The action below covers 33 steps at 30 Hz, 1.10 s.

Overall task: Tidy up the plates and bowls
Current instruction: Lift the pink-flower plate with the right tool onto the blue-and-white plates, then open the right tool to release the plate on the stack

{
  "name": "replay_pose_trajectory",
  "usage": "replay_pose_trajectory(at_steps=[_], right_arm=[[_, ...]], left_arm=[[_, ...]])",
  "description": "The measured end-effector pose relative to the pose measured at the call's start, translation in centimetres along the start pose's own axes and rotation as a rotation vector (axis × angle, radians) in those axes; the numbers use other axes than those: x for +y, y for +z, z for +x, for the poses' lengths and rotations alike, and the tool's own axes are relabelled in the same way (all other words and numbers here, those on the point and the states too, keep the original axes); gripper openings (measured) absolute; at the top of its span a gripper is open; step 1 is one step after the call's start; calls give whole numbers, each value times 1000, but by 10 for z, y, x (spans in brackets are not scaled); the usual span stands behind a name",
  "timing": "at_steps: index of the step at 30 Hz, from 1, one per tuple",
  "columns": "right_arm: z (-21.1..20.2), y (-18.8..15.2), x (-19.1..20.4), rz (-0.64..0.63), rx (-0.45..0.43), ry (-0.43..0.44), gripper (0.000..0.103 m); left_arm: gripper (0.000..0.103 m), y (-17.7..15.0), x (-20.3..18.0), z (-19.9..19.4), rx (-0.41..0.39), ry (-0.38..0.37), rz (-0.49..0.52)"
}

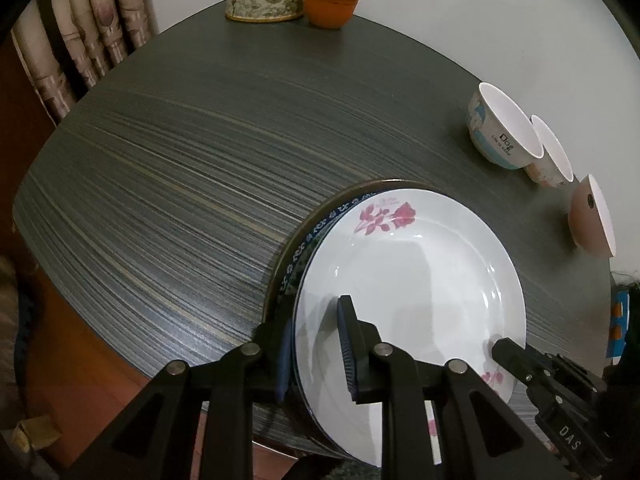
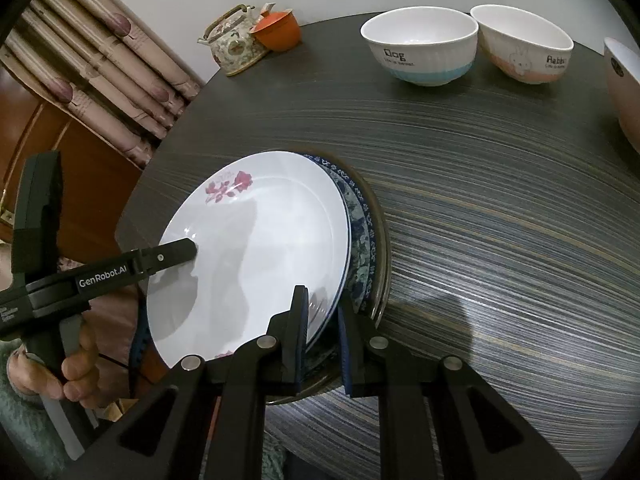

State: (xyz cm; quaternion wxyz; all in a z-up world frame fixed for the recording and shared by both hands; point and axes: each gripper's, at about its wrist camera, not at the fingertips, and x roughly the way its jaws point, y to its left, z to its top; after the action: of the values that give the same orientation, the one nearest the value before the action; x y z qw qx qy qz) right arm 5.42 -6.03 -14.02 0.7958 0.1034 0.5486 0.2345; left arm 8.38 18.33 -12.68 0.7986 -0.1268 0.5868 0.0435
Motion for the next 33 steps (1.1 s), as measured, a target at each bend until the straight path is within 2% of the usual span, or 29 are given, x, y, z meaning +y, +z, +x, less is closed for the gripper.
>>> replay_pose_trajectory(at_steps=[12, 16, 22, 27, 30, 33], right_arm=[[4, -1, 11, -46, 12, -69, 18], [5, -1, 18, -71, 16, -93, 23], [6, -1, 23, -86, 16, -116, 26], [6, -2, 28, -95, 18, -139, 27], [6, -3, 31, -96, 20, -153, 28], [9, -3, 35, -100, 29, -167, 29]], left_arm=[[25, 0, -20, 7, -54, 96, 59], [26, -4, -20, 5, -86, 119, 77], [31, -7, -30, 8, -106, 143, 123], [34, -7, -31, 8, -105, 144, 120], [40, -9, -29, 0, -136, 156, 139], [41, -14, -30, -4, -142, 161, 149]])
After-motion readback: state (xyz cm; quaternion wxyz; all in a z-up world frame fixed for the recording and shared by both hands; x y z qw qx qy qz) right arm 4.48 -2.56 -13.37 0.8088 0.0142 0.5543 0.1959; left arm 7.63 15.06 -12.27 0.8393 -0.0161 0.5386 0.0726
